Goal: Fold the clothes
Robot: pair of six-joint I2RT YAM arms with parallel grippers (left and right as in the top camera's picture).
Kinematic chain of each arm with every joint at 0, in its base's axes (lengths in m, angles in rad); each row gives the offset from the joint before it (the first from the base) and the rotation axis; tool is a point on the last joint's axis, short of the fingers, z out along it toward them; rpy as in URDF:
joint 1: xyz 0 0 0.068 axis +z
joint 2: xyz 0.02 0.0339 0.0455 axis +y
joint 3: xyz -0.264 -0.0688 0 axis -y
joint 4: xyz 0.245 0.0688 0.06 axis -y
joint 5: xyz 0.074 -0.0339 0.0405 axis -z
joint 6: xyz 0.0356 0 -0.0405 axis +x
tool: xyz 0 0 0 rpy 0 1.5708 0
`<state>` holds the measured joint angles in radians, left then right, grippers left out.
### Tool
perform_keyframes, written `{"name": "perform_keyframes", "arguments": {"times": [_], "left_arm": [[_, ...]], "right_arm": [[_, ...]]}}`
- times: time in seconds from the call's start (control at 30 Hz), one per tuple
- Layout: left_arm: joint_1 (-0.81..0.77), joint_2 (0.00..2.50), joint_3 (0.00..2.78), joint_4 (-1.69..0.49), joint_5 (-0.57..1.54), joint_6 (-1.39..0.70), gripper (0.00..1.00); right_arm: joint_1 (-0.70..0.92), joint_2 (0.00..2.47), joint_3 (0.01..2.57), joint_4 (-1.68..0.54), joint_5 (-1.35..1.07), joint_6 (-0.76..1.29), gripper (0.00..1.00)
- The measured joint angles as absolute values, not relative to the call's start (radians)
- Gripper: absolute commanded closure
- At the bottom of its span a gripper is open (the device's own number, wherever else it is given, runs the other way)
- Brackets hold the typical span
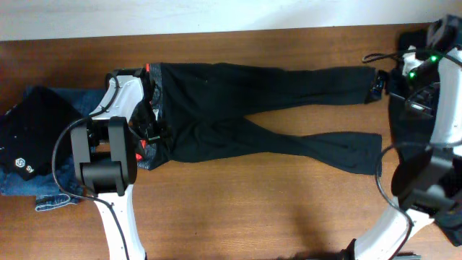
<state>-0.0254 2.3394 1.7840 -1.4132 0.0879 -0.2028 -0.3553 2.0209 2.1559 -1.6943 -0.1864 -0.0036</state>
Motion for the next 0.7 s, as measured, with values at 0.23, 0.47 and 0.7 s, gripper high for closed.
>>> {"name": "perform_keyframes", "arguments": {"times": [0.23, 0.47, 0.7], "left_arm": [[-0.025, 2.339, 1.784, -1.413, 0.088, -0.203, 0.25], [-0.025, 2.339, 1.784, -1.412, 0.088, -0.203, 0.24], [-0.025, 2.339, 1.784, -1.412, 0.089, -0.203, 0.24]], "right_arm": [[-0.268, 1.911, 2.062, -1.694, -0.187, -0.004, 0.01], [-0.186, 1.856, 1.926, -1.691, -0.19, -0.004, 0.01], [-0.183, 1.833, 1.878, -1.575, -0.19, -0.012, 0.01]]}}
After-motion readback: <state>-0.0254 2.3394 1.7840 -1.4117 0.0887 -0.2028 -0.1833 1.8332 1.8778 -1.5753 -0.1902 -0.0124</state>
